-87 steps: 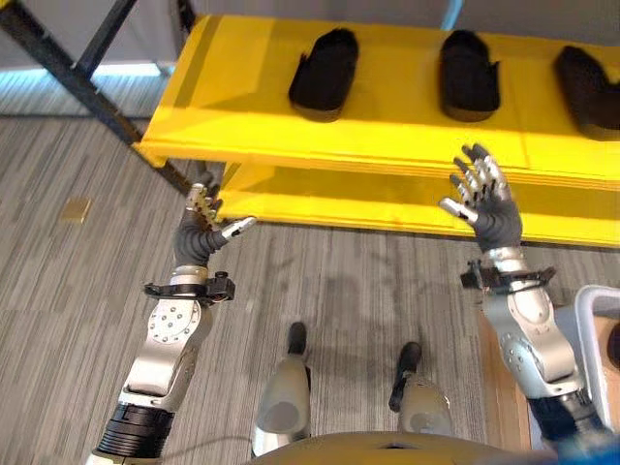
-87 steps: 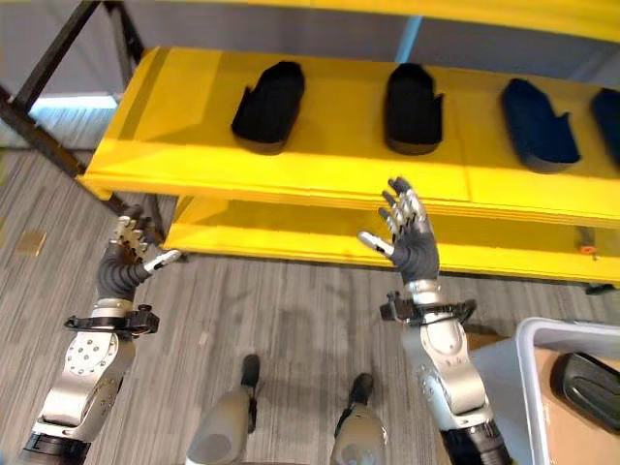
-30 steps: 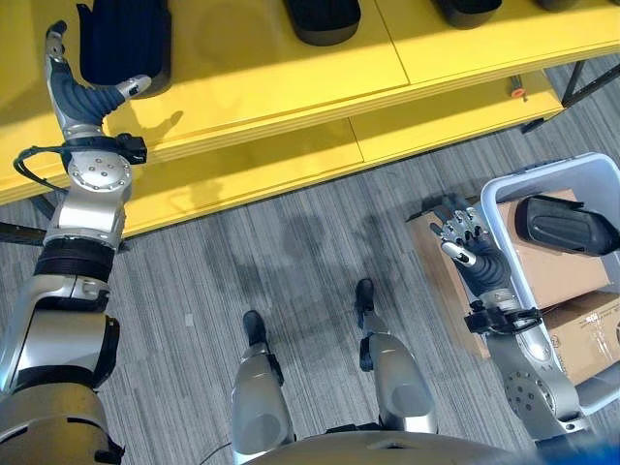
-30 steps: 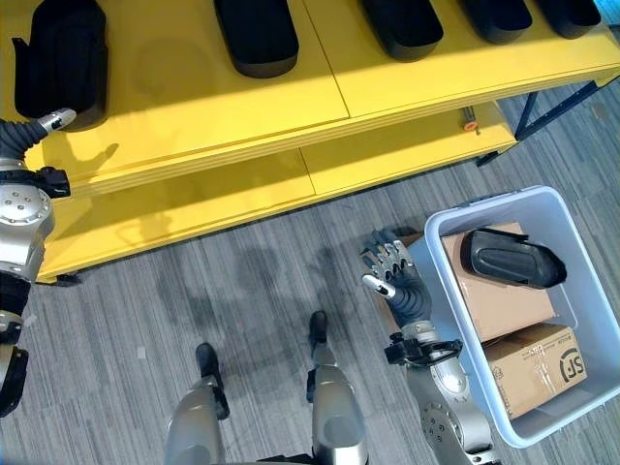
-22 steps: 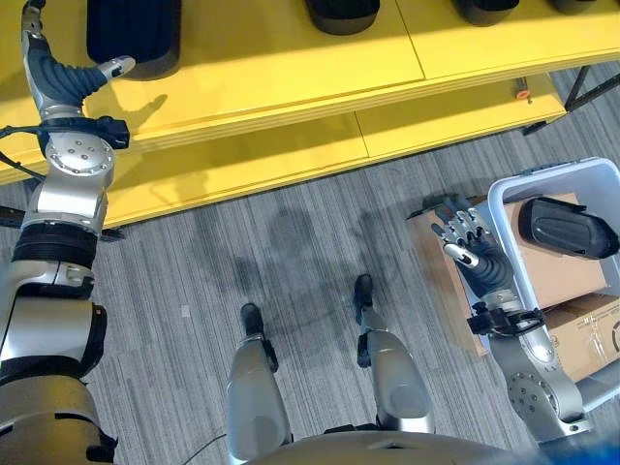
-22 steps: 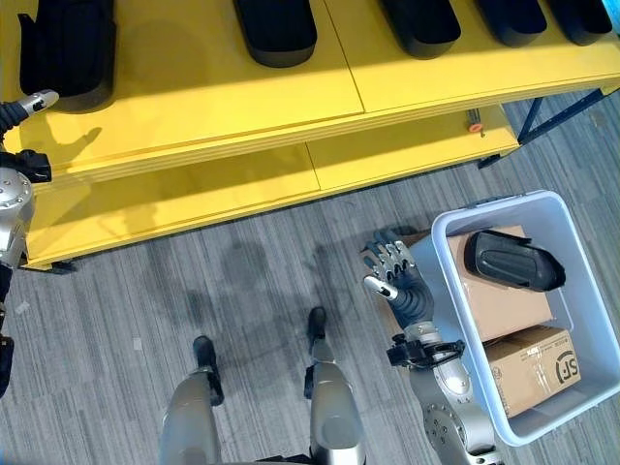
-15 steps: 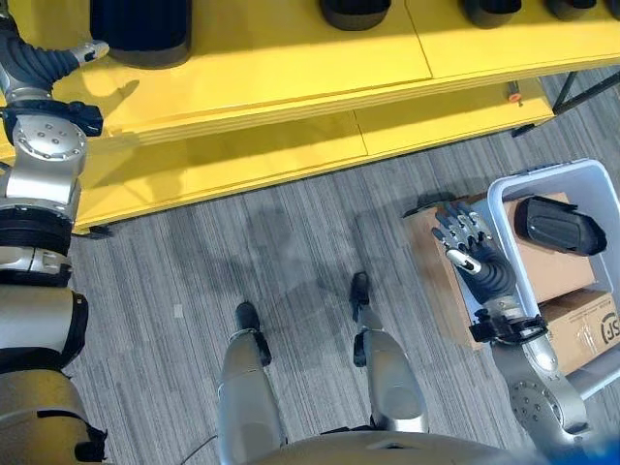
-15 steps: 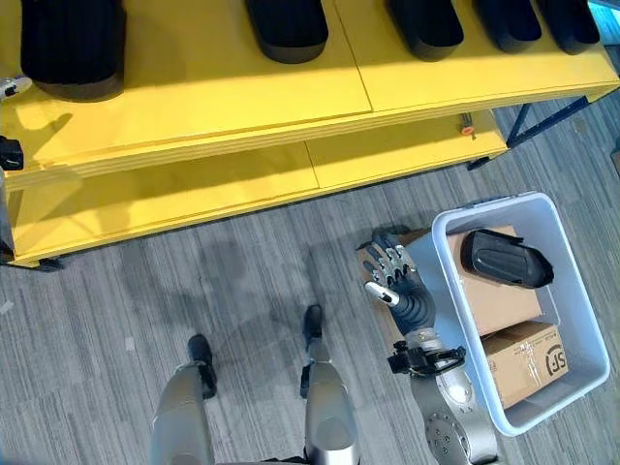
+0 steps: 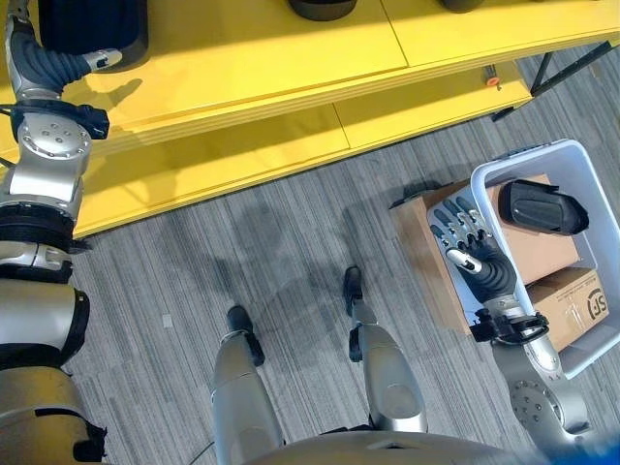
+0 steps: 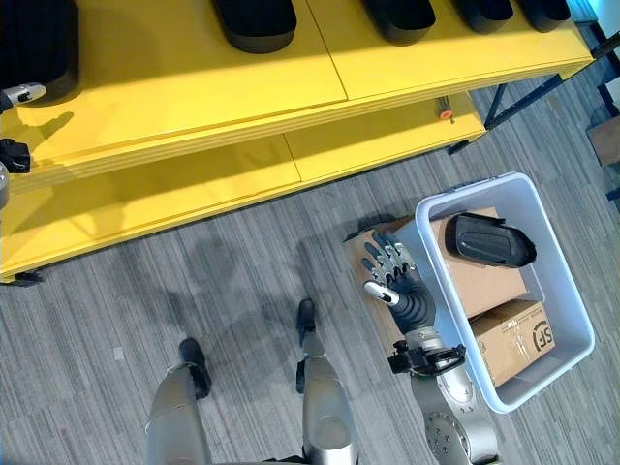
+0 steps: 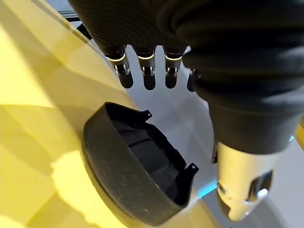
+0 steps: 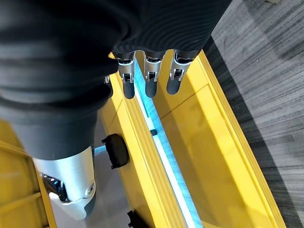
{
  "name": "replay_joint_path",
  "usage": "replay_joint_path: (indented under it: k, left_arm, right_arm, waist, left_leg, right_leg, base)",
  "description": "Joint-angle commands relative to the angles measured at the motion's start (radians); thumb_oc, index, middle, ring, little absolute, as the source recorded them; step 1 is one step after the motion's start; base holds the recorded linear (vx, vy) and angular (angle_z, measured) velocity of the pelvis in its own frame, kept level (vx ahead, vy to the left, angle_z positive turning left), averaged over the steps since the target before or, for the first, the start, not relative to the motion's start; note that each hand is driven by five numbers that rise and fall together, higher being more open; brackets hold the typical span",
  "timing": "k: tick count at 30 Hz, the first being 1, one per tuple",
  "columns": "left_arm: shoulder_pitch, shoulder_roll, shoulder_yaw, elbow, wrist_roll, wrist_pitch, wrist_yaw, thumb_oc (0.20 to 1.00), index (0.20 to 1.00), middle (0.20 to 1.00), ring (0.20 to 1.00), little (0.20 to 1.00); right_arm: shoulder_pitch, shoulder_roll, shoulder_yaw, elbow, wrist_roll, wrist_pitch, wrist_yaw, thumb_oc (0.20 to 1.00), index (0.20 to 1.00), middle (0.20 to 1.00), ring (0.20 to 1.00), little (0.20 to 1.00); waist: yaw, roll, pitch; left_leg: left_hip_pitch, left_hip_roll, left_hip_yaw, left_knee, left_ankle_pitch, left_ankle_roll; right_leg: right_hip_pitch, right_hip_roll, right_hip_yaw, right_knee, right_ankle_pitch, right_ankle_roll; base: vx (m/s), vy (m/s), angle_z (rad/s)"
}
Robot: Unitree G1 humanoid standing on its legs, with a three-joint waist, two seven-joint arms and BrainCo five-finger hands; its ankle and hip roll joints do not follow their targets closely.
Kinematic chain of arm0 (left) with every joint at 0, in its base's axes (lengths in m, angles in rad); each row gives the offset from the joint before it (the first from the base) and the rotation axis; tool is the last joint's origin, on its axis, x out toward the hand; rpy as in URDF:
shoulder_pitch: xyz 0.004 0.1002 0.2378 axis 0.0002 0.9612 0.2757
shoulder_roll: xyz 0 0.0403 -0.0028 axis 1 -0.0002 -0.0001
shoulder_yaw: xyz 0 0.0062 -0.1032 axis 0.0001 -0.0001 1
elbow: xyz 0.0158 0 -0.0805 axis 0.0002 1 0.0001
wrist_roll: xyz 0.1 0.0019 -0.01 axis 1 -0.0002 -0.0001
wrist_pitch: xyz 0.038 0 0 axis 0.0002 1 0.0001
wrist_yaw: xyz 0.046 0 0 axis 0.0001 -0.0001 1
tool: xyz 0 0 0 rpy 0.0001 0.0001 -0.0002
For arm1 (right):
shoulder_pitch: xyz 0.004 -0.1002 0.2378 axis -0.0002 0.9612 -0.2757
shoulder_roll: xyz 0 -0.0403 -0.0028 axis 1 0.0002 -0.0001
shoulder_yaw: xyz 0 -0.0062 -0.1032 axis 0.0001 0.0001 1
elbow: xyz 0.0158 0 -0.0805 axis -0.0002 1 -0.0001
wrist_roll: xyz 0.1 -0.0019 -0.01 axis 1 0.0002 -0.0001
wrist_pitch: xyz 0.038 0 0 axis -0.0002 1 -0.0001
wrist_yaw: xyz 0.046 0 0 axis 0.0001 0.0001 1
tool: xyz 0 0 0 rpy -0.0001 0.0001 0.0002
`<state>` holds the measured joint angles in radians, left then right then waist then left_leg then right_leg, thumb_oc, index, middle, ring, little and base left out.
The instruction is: Move parts from the plastic box to the shelf.
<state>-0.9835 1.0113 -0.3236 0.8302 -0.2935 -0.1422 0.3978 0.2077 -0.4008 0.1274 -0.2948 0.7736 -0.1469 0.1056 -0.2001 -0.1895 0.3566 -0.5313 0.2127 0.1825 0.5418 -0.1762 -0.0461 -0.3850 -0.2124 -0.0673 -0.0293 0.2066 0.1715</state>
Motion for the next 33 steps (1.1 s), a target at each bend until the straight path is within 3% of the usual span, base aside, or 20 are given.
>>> replay_joint_path:
  k: [1,33]
  left_arm:
    - [-0.055,0.080,0.051,0.005,0.003,-0.046,0.010,1.000,1.000,1.000,1.000,1.000]
    - [-0.094,0.023,-0.041,-0.047,0.069,-0.053,-0.028,1.000,1.000,1.000,1.000,1.000]
  right_arm:
    - [-0.006,-0.016,-0.049,-0.035,0.036,-0.058,0.012,1.000,1.000,1.000,1.000,1.000]
    - [0.038,-0.037,-0.067,-0.042,0.038,-0.054,0.044,1.000,1.000,1.000,1.000,1.000]
  waist:
    - [0.016,-0.009,-0.029]
    - [0.006,0.007,-0.025]
  left_leg:
    - [-0.028,0.005,-0.031,0.075,-0.106,-0.010]
    - [-0.058,-0.003,-0.037,0.112,-0.126,-0.002]
  right_leg:
    - [0.125,-0.078,-0.006,-0.043,-0.025,0.090]
    - [0.121,-0.086,-0.016,-0.042,-0.026,0.090]
  base:
    - [0.01,0.009,-0.03]
    - [0.00,-0.001,-0.01]
